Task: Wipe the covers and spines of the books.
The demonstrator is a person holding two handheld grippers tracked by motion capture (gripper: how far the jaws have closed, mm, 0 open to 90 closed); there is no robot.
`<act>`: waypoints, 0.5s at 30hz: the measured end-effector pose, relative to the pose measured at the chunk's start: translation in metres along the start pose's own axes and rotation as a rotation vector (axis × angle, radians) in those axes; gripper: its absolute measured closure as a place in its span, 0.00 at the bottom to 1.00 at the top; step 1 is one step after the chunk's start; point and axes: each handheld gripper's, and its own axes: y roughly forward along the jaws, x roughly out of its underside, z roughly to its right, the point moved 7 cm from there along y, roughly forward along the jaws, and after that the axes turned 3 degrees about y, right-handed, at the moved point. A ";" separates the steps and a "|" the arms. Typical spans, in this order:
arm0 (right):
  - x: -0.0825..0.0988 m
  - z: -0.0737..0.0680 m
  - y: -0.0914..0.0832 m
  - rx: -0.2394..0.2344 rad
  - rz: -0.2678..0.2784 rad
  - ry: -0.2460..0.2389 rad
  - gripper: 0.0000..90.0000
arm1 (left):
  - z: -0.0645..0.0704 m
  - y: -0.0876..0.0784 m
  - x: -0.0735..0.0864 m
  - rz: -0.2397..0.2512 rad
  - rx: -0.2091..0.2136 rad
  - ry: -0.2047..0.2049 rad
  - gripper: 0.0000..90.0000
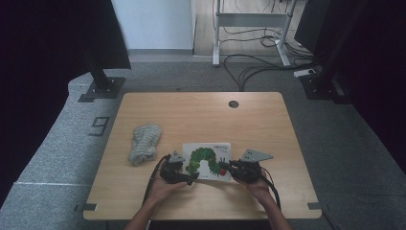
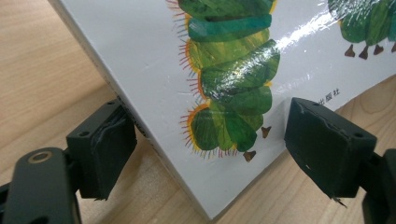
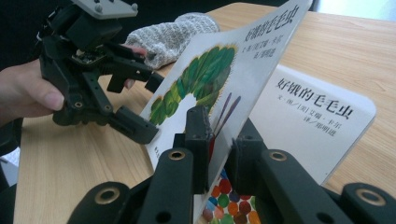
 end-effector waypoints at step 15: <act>0.004 -0.006 -0.002 -0.014 -0.013 -0.031 0.90 | -0.002 -0.003 -0.005 0.046 -0.028 0.015 0.23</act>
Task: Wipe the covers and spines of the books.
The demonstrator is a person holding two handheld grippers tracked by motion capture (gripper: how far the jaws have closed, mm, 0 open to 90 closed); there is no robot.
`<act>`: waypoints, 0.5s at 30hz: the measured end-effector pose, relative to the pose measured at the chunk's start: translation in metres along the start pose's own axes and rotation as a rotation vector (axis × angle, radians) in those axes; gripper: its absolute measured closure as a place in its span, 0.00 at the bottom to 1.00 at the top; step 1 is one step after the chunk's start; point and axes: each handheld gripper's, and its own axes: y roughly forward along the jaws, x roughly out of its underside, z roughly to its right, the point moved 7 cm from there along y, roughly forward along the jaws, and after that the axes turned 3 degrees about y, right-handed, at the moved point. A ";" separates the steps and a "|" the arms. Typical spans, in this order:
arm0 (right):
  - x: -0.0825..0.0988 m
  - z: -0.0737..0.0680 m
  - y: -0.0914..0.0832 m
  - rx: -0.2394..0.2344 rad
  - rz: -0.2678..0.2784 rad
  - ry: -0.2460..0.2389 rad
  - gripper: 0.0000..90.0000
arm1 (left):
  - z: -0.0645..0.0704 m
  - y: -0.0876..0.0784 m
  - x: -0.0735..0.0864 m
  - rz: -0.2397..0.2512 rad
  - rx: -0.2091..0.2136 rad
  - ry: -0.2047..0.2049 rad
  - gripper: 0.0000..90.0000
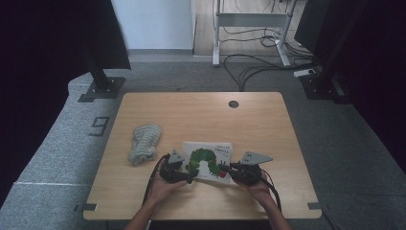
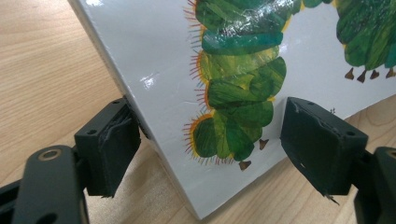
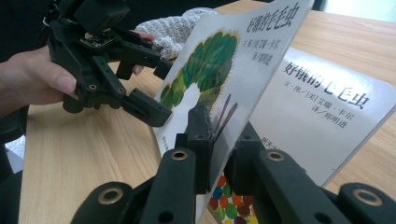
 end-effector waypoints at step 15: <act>0.007 -0.004 -0.002 -0.015 0.003 -0.026 0.92 | 0.000 -0.005 -0.005 0.037 -0.004 0.007 0.24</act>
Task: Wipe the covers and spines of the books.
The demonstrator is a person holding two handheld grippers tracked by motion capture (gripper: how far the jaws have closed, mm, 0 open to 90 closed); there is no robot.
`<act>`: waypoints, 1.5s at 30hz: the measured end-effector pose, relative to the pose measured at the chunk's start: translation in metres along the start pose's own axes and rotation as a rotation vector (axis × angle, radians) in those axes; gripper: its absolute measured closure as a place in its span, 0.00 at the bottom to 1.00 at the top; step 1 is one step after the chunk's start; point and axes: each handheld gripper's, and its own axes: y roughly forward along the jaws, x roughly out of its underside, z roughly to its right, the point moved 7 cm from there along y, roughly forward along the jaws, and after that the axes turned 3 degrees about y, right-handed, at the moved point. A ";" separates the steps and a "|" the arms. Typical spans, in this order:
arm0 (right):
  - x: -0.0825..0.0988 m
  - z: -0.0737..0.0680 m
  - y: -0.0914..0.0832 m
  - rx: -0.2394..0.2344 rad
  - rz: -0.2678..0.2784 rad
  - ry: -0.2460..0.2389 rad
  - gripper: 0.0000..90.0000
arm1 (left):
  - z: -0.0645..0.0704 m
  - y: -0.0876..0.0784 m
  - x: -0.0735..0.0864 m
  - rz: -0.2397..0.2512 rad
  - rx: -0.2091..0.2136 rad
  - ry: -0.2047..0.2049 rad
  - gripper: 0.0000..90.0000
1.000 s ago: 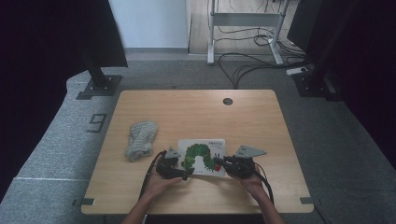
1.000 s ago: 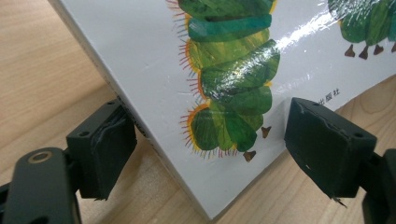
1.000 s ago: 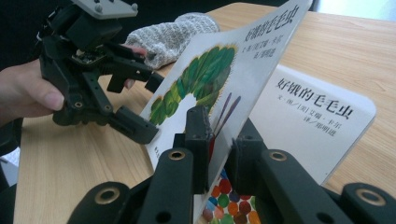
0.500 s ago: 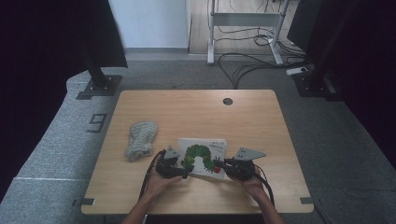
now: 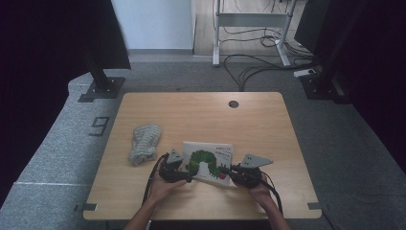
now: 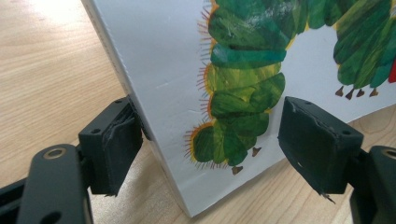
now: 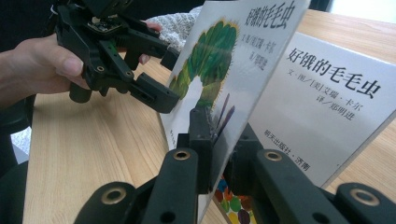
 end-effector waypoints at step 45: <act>0.024 -0.007 -0.002 0.034 -0.072 -0.097 0.77 | -0.001 -0.011 -0.008 0.078 0.003 0.010 0.24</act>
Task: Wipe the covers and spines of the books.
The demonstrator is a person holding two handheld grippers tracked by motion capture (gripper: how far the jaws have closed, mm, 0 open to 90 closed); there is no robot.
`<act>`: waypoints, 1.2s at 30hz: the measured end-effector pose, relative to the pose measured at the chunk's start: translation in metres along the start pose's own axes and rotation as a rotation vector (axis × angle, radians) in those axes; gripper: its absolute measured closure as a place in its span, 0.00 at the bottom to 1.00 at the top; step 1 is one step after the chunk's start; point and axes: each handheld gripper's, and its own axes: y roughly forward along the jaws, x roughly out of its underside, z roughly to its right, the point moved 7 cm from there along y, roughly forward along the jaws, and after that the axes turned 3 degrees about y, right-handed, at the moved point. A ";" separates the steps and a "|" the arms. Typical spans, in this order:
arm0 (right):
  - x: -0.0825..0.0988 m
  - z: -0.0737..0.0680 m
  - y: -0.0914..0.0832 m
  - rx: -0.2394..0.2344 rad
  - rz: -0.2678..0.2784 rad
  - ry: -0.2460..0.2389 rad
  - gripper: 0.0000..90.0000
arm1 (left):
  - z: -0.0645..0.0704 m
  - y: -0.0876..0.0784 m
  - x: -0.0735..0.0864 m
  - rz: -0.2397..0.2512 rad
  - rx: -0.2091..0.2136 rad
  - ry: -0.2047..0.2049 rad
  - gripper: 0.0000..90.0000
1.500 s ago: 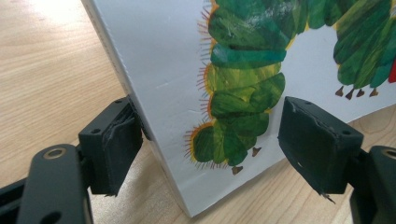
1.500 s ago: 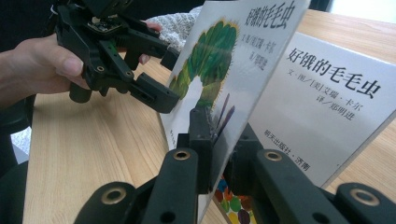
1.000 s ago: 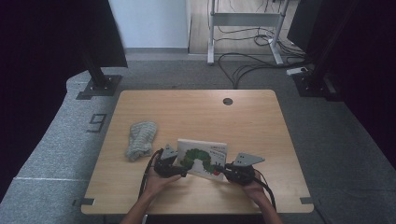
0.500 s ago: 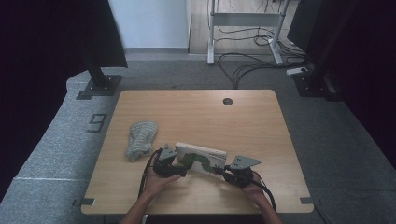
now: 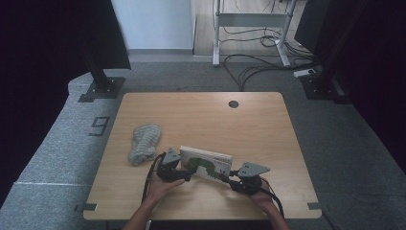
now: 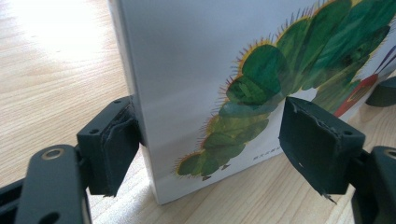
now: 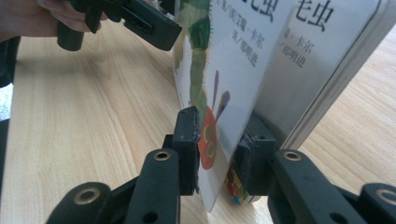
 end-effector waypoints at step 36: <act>0.012 -0.003 0.003 0.050 -0.032 -0.070 0.84 | 0.000 -0.005 -0.003 0.037 0.013 0.002 0.24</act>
